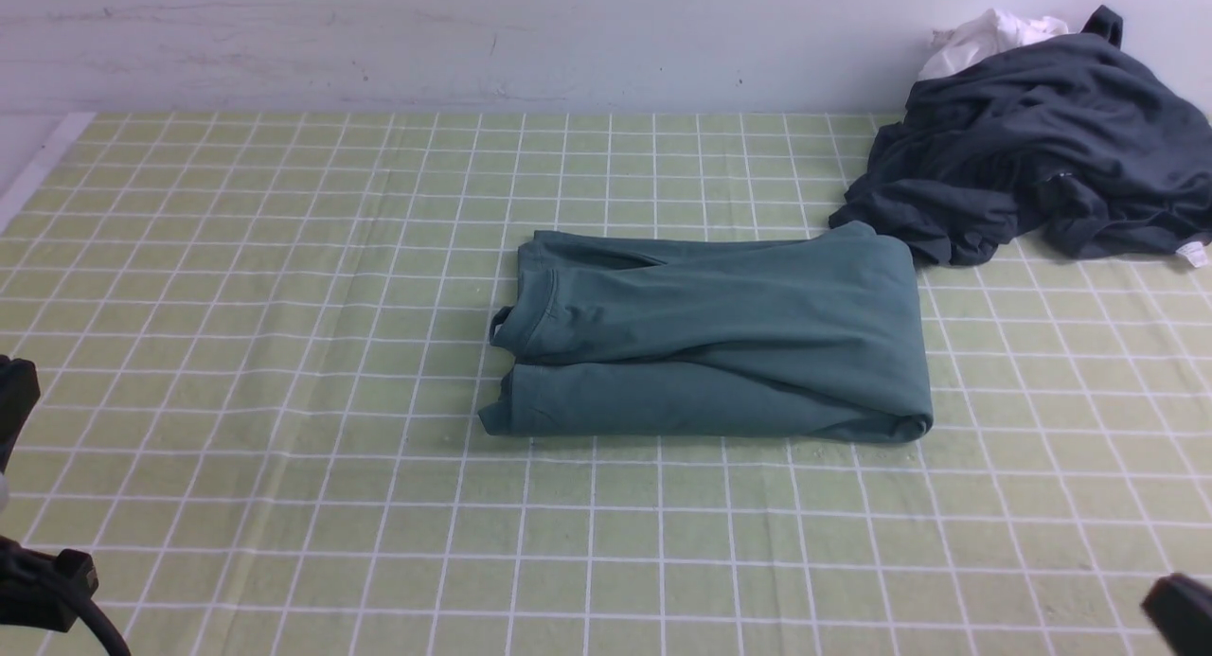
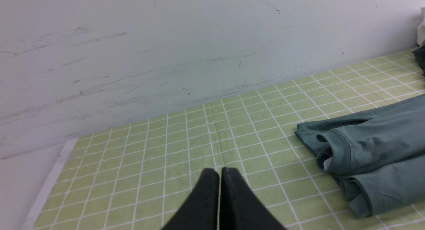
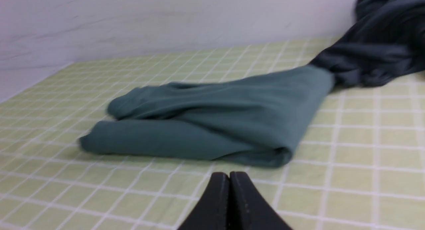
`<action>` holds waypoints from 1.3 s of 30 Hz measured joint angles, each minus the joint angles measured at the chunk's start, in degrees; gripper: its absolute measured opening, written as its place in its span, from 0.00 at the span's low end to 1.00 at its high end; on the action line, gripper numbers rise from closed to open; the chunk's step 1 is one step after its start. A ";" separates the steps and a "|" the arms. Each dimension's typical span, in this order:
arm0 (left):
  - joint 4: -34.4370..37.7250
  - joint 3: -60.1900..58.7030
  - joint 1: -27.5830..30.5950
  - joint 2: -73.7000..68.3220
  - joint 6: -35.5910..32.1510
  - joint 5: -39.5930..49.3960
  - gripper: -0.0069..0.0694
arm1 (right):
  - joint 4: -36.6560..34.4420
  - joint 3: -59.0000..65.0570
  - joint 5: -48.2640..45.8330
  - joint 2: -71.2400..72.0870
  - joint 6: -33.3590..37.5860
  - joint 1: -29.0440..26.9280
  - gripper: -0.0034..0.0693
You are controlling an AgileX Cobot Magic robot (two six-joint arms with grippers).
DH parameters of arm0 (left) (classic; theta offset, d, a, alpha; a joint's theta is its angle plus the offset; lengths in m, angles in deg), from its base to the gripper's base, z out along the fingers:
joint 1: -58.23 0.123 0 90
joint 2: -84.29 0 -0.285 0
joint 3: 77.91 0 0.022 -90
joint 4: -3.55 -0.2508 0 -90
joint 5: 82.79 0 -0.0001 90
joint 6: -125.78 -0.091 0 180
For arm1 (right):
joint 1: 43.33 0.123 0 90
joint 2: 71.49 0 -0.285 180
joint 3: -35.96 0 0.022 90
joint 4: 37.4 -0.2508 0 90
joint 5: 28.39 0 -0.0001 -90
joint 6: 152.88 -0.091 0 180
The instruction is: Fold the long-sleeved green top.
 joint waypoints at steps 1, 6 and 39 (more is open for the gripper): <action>0.00 0.00 0.00 0.00 0.00 0.00 0.09 | -0.42 0.00 -1.09 2.17 1.53 -2.11 0.04; 0.00 0.00 0.00 0.00 0.00 0.00 0.09 | -4.14 0.00 -11.11 8.46 11.37 -13.72 0.04; 0.06 -4.07 0.00 6.02 -0.01 -0.50 0.09 | -5.23 -0.10 -13.75 8.60 14.33 -18.01 0.04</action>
